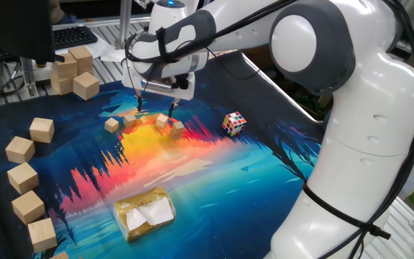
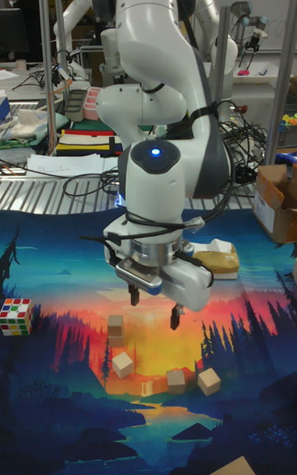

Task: Stack the blocks in a vertical line of five

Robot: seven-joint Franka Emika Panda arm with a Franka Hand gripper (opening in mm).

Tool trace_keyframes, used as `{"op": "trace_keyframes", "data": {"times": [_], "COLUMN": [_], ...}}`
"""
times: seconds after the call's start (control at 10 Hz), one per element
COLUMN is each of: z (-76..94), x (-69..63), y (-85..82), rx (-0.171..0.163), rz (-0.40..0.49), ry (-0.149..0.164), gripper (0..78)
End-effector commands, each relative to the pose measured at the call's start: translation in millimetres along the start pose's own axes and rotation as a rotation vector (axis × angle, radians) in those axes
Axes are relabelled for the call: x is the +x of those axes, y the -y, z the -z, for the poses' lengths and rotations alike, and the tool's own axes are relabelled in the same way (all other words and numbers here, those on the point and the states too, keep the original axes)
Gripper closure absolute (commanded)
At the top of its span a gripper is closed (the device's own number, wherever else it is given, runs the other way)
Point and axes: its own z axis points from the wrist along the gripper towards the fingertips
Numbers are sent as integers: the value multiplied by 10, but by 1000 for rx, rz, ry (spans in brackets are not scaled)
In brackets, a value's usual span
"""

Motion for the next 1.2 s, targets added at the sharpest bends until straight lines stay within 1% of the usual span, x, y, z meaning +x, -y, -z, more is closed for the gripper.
{"op": "trace_keyframes", "data": {"times": [0.1,0.2,0.3,0.5,0.6,0.7,0.8,0.9,1.1,1.2], "z": [14,14,14,14,14,14,14,12,34,56], "x": [-7,-7,-7,-7,-7,-7,-7,-4,36,36], "y": [-3,-3,-3,-3,-3,-3,-3,-10,-177,-287], "rx": [-18,-18,-21,-20,-11,-14,-38,-37,-35,-34], "rz": [18,18,70,108,94,94,56,32,-5,-20], "ry": [38,38,33,27,25,18,11,16,11,11], "gripper": [1,1,1,1,1,1,1,1,1,1]}}
